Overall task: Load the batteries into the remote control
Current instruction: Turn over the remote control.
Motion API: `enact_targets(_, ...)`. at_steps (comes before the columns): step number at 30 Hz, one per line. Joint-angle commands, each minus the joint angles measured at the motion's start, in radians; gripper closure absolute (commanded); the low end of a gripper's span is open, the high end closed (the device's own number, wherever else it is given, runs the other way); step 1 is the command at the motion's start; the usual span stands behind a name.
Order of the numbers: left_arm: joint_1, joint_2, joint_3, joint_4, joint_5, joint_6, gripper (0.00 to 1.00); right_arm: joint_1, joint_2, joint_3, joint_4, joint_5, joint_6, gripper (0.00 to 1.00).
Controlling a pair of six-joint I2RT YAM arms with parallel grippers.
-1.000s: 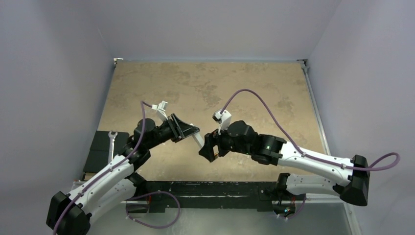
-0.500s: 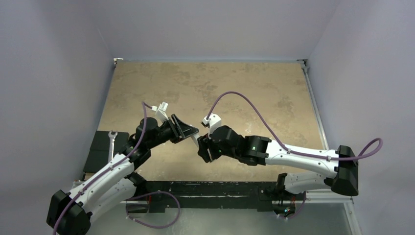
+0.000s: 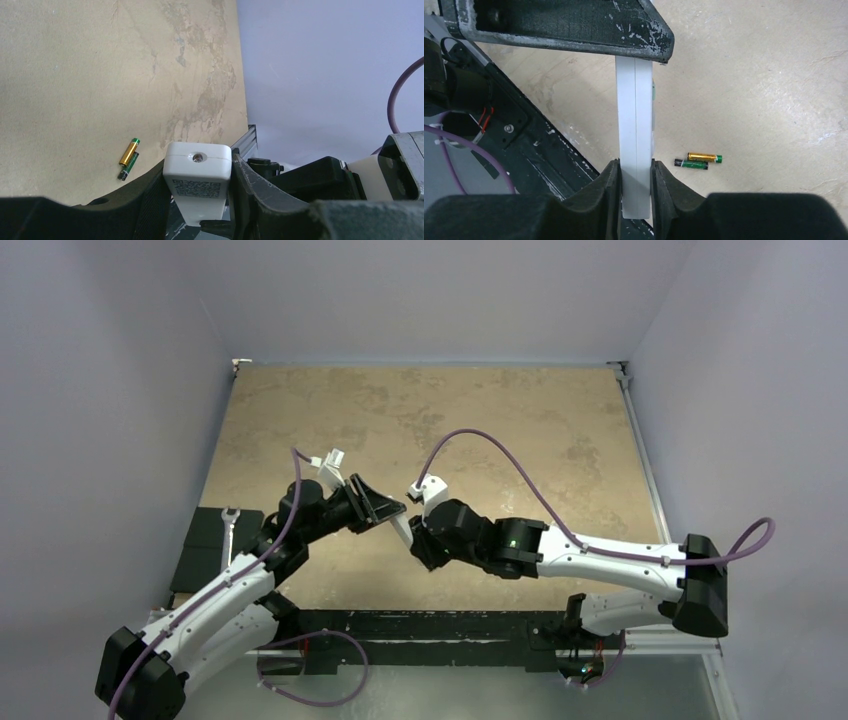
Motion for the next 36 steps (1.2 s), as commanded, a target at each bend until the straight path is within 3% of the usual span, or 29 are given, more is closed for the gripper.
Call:
enact_targets(1,0.005,0.001,0.027,0.05,0.019,-0.025,1.0,0.006,0.003,0.036,0.002,0.007,0.0,0.78)
enact_targets(5,0.005,0.01,0.026,0.065,0.037,-0.03,1.0,0.006,0.01,0.044,-0.011,0.014,0.001,0.98)
enact_targets(9,0.005,0.03,0.033,0.06,0.054,-0.017,0.99,0.007,-0.011,0.044,-0.018,0.034,0.001,1.0)
enact_targets(26,0.005,-0.009,0.05,0.003,0.055,0.096,0.19,-0.002,-0.114,-0.002,-0.022,-0.053,-0.062,1.0)
enact_targets(30,0.007,-0.021,0.074,-0.014,0.075,0.133,0.08,-0.017,-0.135,-0.01,-0.044,-0.076,-0.08,1.0)
enact_targets(36,0.007,-0.036,0.118,-0.029,0.179,0.223,0.05,-0.058,-0.197,-0.031,-0.074,-0.135,-0.114,1.0)
